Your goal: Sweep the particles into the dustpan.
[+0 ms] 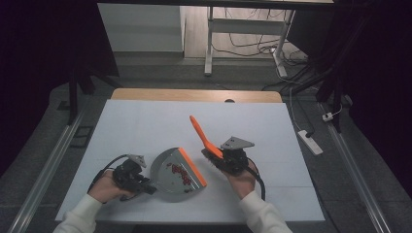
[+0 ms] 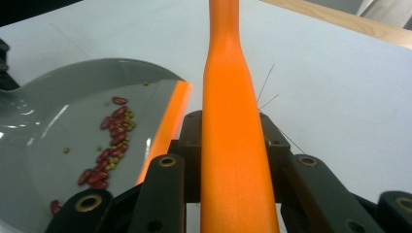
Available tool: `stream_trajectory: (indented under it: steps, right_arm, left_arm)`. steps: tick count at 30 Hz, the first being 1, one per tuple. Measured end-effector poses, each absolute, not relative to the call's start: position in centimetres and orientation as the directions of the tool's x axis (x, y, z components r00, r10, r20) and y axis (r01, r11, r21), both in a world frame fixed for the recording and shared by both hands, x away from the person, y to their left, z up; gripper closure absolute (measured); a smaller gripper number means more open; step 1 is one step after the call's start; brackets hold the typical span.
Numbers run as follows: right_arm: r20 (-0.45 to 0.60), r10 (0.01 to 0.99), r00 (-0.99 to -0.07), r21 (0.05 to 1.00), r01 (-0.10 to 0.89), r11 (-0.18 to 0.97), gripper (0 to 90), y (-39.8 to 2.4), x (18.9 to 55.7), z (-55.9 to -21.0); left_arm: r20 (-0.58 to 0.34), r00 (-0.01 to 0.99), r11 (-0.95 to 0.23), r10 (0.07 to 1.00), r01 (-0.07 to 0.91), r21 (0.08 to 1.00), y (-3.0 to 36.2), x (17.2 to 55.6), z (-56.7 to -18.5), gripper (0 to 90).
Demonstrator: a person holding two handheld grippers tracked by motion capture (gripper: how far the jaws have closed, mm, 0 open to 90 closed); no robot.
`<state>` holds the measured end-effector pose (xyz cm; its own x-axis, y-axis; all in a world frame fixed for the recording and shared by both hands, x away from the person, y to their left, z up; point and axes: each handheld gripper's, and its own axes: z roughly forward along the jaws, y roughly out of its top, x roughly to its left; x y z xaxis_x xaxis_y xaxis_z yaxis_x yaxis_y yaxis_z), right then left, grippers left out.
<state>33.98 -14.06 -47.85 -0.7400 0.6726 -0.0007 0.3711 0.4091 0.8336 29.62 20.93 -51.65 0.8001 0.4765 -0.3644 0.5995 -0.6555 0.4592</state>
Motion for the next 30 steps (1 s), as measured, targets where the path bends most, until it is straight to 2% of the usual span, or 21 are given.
stream_trajectory:
  steps: [11, 16, 20, 26, 30]
  right_arm:
    - [-0.003, 0.677, -0.736, 0.817, 0.389, 0.427, 70.1, -14.3, 34.4, -48.4]
    - [-0.029, 0.661, -0.749, 0.785, 0.392, 0.479, 70.0, -13.5, 34.6, -49.5]
    - [0.007, 0.664, -0.748, 0.776, 0.423, 0.468, 70.1, -12.6, 35.0, -50.5]
    - [0.036, 0.599, -0.8, 0.775, 0.4, 0.489, 69.8, -10.0, 33.7, -50.7]
    - [0.003, 0.573, -0.819, 0.78, 0.361, 0.512, 69.8, -8.9, 32.8, -50.5]
  left_arm:
    - [-0.362, 0.801, -0.654, 0.477, 0.599, 0.462, 20.9, 29.6, -51.8, 61.7]
    - [-0.359, 0.802, -0.657, 0.477, 0.597, 0.46, 20.8, 29.6, -51.9, 61.7]
    - [-0.361, 0.801, -0.656, 0.478, 0.599, 0.46, 20.8, 29.6, -51.9, 61.8]
    - [-0.364, 0.796, -0.648, 0.484, 0.605, 0.463, 20.9, 29.4, -52.0, 61.8]
    - [-0.361, 0.795, -0.644, 0.488, 0.607, 0.466, 20.9, 29.3, -52.0, 61.8]
